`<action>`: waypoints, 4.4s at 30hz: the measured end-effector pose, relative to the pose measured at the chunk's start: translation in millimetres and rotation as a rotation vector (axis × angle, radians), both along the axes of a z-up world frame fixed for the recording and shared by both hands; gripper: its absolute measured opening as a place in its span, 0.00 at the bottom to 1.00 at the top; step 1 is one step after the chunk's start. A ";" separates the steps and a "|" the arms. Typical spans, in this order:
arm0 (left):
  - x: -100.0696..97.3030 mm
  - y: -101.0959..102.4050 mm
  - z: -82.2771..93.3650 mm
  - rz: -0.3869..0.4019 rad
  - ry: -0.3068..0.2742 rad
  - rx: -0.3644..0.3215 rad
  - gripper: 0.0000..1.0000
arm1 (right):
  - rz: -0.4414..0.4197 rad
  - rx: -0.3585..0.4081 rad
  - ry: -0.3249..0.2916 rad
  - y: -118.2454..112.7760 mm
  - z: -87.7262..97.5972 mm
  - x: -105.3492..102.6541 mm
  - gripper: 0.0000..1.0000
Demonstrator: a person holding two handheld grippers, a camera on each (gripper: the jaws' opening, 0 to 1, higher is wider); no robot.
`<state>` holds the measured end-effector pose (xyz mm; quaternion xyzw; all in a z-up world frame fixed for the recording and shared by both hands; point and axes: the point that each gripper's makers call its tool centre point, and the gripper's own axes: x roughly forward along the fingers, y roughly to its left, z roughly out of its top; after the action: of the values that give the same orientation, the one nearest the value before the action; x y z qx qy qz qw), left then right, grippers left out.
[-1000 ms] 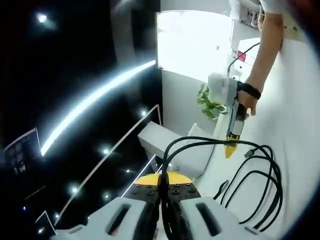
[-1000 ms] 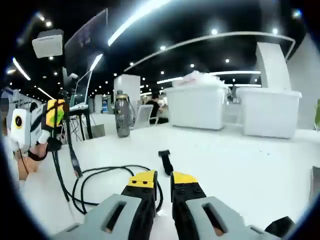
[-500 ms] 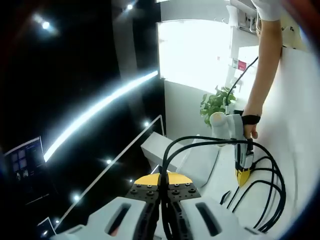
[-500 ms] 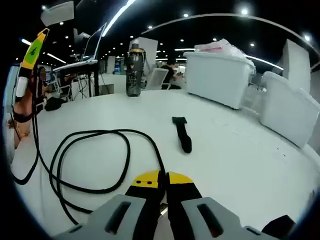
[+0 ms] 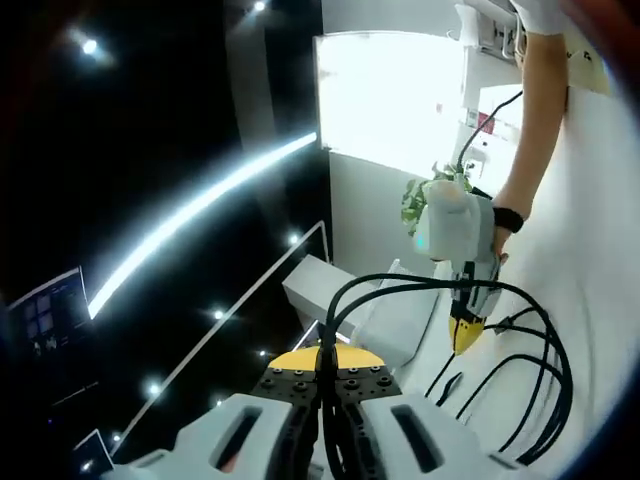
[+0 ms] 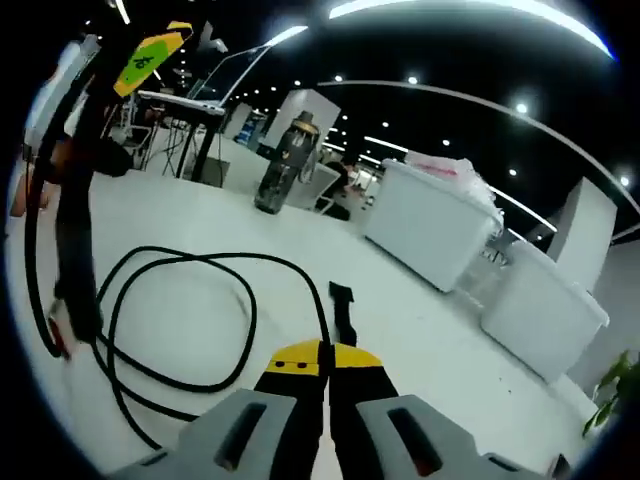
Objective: Coil the Type-C to USB data cable on the desktop and secure it with Velcro straps.
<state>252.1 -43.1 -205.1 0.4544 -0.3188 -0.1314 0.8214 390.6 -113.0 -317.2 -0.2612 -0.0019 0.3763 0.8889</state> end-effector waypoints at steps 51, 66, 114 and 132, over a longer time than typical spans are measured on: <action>28.8 35.5 -4.6 0.203 0.006 0.006 0.11 | 0.318 0.145 -0.397 28.6 101.1 -131.1 0.00; 31.5 49.4 2.4 0.229 0.035 -0.043 0.07 | 0.118 0.580 0.051 -32.2 93.1 -49.5 0.06; 24.1 33.3 0.7 0.128 0.044 -0.061 0.07 | 0.405 0.414 -0.106 34.6 92.6 -120.9 0.01; 23.5 28.5 -5.1 0.165 0.033 0.030 0.07 | 0.629 0.395 0.081 53.1 69.3 -157.0 0.01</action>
<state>275.6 -14.6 -210.3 0.4892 -0.2644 -0.0754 0.8277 233.6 -59.9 -247.9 -0.0563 -0.1196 0.6332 0.7626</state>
